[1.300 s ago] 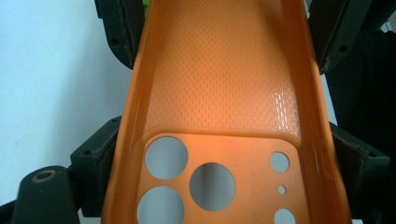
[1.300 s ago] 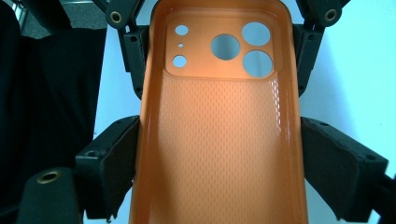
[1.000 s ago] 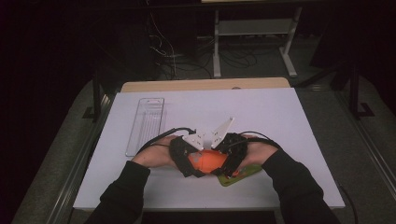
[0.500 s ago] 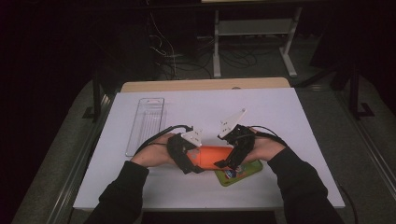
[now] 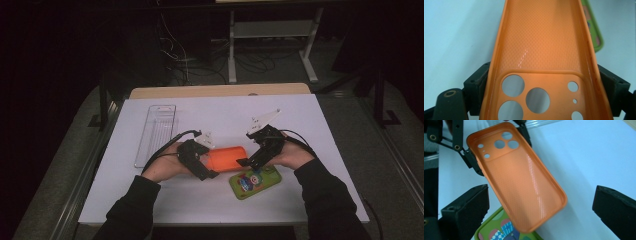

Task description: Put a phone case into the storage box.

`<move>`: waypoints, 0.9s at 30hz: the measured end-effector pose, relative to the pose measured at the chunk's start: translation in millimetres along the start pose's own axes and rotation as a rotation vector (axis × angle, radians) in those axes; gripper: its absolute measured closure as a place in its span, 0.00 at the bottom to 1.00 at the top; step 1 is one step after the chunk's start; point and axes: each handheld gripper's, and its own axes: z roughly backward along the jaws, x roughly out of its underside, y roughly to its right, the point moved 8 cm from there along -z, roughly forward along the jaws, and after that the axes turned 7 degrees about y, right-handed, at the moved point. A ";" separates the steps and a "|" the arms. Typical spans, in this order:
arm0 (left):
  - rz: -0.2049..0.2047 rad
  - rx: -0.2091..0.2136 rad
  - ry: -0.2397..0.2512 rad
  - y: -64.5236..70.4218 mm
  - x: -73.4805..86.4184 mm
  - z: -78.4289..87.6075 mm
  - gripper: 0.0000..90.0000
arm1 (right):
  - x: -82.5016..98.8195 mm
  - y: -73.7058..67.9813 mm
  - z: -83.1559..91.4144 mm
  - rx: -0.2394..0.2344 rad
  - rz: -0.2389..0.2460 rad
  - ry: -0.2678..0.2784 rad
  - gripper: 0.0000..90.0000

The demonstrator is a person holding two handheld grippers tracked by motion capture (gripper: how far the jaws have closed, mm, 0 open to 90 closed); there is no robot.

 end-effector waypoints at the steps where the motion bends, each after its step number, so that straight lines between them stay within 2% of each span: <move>1: 0.008 -0.016 -0.009 -1.6 0.9 -0.6 0.17 | 1.5 1.9 1.0 0.010 -0.017 0.000 0.00; 3: 0.031 -0.048 -0.017 -5.2 1.8 -0.9 0.17 | 4.2 6.4 2.8 0.029 -0.027 0.002 0.00; 4: 0.038 -0.056 -0.015 -6.1 1.8 -0.8 0.17 | 5.6 7.9 3.9 0.039 -0.049 0.005 0.00; 6: 0.040 -0.078 -0.016 -9.5 1.8 0.6 0.17 | 8.1 10.7 5.0 0.052 -0.068 0.011 0.00; 8: 0.058 -0.099 -0.003 -11.3 1.1 1.2 0.17 | 11.0 9.7 5.6 0.064 -0.130 0.017 0.00; 11: 0.068 -0.122 -0.015 -14.5 1.8 4.1 0.17 | 18.5 12.4 6.0 0.078 -0.155 0.013 0.00; 12: 0.072 -0.135 -0.015 -16.1 2.0 4.9 0.17 | 21.2 12.0 6.0 0.084 -0.178 0.005 0.00; 14: 0.091 -0.150 -0.007 -17.7 2.1 6.0 0.17 | 26.8 13.3 6.1 0.103 -0.201 0.000 0.00; 19: 0.118 -0.168 0.009 -19.9 1.4 8.9 0.17 | 38.2 12.4 5.3 0.116 -0.244 0.007 0.00; 21: 0.119 -0.183 0.006 -21.3 1.7 9.8 0.17 | 40.3 11.4 4.9 0.124 -0.279 0.011 0.00; 25: 0.142 -0.195 0.018 -21.1 0.0 9.8 0.17 | 45.5 12.4 2.7 0.178 -0.313 0.014 0.00; 27: 0.148 -0.194 0.012 -20.9 0.3 10.9 0.17 | 47.6 13.4 0.9 0.226 -0.324 0.019 0.00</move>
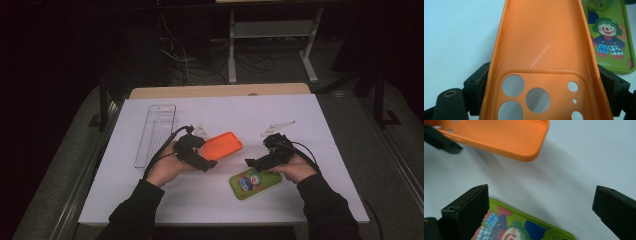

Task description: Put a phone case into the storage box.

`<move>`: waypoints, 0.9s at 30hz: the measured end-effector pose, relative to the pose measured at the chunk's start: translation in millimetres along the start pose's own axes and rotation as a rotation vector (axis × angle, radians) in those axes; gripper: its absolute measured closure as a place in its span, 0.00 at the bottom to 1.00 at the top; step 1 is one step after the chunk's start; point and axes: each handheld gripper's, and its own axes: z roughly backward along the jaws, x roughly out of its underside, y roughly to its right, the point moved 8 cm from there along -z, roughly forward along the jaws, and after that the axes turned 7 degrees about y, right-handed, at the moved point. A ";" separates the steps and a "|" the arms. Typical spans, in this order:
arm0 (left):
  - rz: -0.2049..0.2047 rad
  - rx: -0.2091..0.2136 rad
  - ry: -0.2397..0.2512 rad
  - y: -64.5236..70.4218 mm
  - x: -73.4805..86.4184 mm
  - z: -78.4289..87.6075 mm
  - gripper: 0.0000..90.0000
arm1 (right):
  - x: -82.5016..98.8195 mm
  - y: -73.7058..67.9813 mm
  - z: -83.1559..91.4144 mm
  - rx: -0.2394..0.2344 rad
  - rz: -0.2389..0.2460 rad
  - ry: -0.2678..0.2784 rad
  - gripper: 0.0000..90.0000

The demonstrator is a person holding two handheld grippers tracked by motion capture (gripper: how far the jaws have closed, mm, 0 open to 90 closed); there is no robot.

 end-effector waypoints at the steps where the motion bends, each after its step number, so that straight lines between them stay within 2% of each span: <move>1: 0.004 -0.001 0.002 0.2 -0.2 0.1 0.17 | 1.4 1.5 -0.9 0.026 -0.006 0.003 0.00; 5: 0.007 -0.002 -0.001 0.0 0.3 0.0 0.17 | 8.0 5.4 -6.6 0.064 -0.060 0.000 0.00; 8: 0.012 -0.004 0.002 -0.2 0.0 0.2 0.17 | 13.6 4.4 -11.0 0.056 -0.080 -0.028 0.00; 11: 0.009 -0.006 0.003 -0.9 -0.3 0.7 0.17 | 14.4 4.7 -13.6 0.063 -0.061 -0.038 0.00; 17: 0.014 -0.007 0.006 -1.3 -0.9 1.2 0.17 | 14.6 4.8 -15.8 0.067 -0.055 -0.039 0.00; 19: 0.014 -0.006 0.006 -0.9 -0.8 0.7 0.17 | 14.6 3.9 -16.3 0.066 -0.041 -0.042 0.00; 23: 0.010 -0.001 0.008 0.6 -1.3 0.4 0.17 | 13.0 2.1 -17.3 0.074 0.033 -0.024 0.00; 27: 0.009 0.005 0.007 2.0 -1.6 0.4 0.17 | 10.8 2.2 -16.0 0.079 0.080 -0.008 0.00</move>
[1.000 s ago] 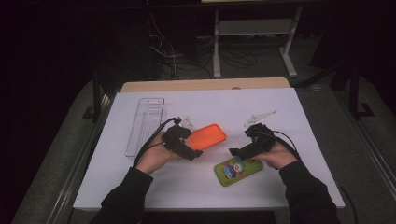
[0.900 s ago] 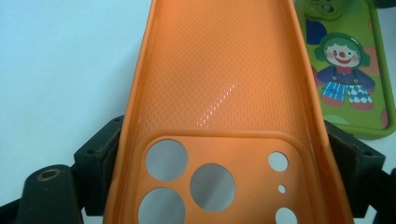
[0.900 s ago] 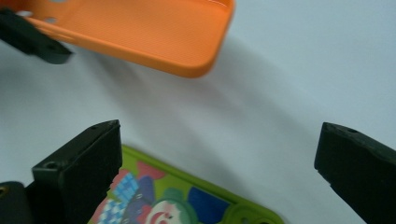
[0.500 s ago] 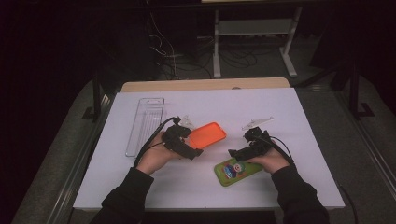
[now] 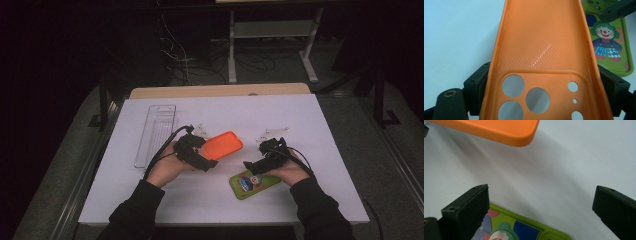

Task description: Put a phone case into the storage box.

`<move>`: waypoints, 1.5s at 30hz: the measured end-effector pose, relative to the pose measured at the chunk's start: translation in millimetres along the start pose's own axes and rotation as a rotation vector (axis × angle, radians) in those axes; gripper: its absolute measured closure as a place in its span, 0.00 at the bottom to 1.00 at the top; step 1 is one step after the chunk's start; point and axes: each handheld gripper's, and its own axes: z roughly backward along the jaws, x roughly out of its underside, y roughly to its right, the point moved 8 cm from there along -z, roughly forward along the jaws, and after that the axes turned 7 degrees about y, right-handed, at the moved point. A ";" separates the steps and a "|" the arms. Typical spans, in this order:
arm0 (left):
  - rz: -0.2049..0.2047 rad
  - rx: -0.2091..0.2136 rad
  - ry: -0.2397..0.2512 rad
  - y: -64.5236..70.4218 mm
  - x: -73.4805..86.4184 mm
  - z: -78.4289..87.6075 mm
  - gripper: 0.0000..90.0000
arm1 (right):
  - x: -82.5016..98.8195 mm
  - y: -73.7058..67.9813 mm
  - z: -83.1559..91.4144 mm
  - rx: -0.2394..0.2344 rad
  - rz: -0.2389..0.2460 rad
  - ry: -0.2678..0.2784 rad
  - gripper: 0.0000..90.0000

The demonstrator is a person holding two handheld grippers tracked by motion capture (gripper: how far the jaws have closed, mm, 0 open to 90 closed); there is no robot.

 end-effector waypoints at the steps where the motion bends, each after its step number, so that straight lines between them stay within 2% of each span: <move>1: -0.002 0.000 -0.002 0.0 0.1 0.0 0.17 | -0.5 0.1 0.7 0.001 0.006 0.000 0.00; 5: -0.006 0.003 -0.004 0.7 0.2 -0.8 0.17 | -2.7 0.9 2.8 0.032 0.058 0.001 0.00; 11: -0.003 0.001 0.000 1.8 0.0 -1.7 0.17 | -6.4 -5.2 3.8 0.032 0.130 0.027 0.00; 17: -0.002 0.003 -0.001 1.6 0.0 -1.4 0.17 | -9.0 -10.1 4.3 0.052 0.205 0.036 0.00; 22: 0.002 0.004 0.007 2.1 -0.4 -1.9 0.17 | -9.9 -14.5 3.9 0.048 0.260 0.039 0.00; 26: -0.014 0.006 -0.009 1.7 0.5 -1.2 0.17 | -9.4 -15.3 3.1 0.074 0.315 0.029 0.00; 30: -0.012 0.007 -0.008 2.1 0.3 -1.1 0.17 | -10.2 -17.2 2.4 0.095 0.374 0.031 0.00; 33: -0.024 0.007 -0.007 1.0 -0.1 -0.7 0.17 | -12.0 -17.6 2.3 0.118 0.440 0.036 0.00; 35: -0.023 0.009 -0.007 1.1 -0.1 -0.5 0.17 | -12.7 -20.1 2.2 0.130 0.454 0.044 0.00; 42: -0.025 0.012 -0.012 1.1 0.1 -0.5 0.17 | -15.0 -24.7 2.1 0.161 0.556 0.056 0.00; 45: -0.003 0.009 0.006 2.4 -0.8 -1.8 0.17 | -15.3 -26.5 1.7 0.179 0.597 0.058 0.00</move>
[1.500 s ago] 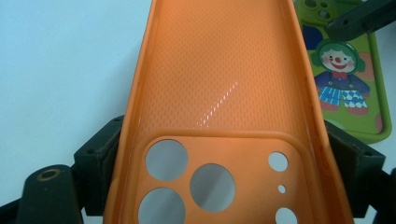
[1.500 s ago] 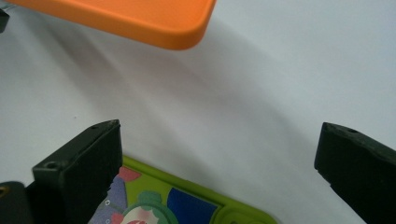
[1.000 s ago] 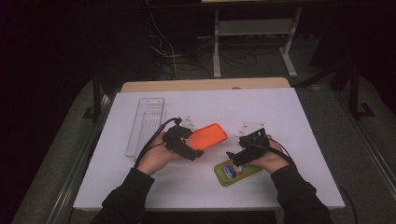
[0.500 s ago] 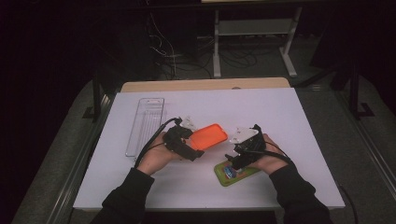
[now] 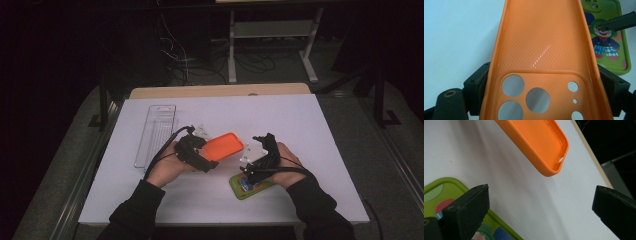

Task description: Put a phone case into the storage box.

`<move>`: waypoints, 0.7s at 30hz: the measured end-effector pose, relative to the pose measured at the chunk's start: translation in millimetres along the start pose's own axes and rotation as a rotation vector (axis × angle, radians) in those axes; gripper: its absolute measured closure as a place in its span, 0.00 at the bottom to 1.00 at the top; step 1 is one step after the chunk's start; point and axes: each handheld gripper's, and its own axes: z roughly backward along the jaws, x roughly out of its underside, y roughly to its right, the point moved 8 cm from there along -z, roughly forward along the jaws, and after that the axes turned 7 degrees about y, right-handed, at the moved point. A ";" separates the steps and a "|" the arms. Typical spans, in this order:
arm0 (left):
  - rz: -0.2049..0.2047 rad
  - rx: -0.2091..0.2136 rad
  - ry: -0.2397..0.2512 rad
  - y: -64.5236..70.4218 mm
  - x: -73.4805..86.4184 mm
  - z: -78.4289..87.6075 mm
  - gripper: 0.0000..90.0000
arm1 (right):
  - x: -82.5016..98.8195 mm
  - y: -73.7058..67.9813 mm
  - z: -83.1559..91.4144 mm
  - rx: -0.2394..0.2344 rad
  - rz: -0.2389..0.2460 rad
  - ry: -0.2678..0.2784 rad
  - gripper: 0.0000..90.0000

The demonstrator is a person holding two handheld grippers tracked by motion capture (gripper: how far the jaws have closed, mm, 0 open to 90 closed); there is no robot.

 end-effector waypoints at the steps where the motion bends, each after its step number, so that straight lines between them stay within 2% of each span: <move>1: 0.008 -0.001 0.006 0.5 -0.4 -0.5 0.17 | -0.2 0.1 0.0 0.008 0.024 -0.003 0.00; 6: 0.011 -0.002 0.007 0.1 -0.3 -0.4 0.17 | -2.4 -2.2 0.5 0.050 0.075 -0.001 0.00; 7: 0.010 -0.003 0.008 0.0 -0.4 -0.3 0.17 | -2.0 -0.7 0.6 0.059 0.117 -0.006 0.00; 11: 0.006 0.001 0.003 -0.3 -0.1 0.4 0.17 | -4.5 -2.6 1.0 0.079 0.179 0.002 0.00; 15: 0.029 0.004 -0.001 1.0 0.4 0.8 0.17 | -6.3 -3.3 1.1 0.107 0.281 -0.004 0.00; 17: 0.037 0.004 0.007 1.0 -0.1 0.6 0.17 | -6.8 -3.9 0.6 0.125 0.307 -0.002 0.00; 19: 0.006 0.006 -0.013 -1.7 1.4 2.4 0.17 | -7.0 -5.3 0.3 0.140 0.332 -0.002 0.00; 21: 0.012 0.007 -0.009 -1.7 1.1 2.6 0.17 | -6.5 -6.1 -0.1 0.155 0.370 -0.006 0.00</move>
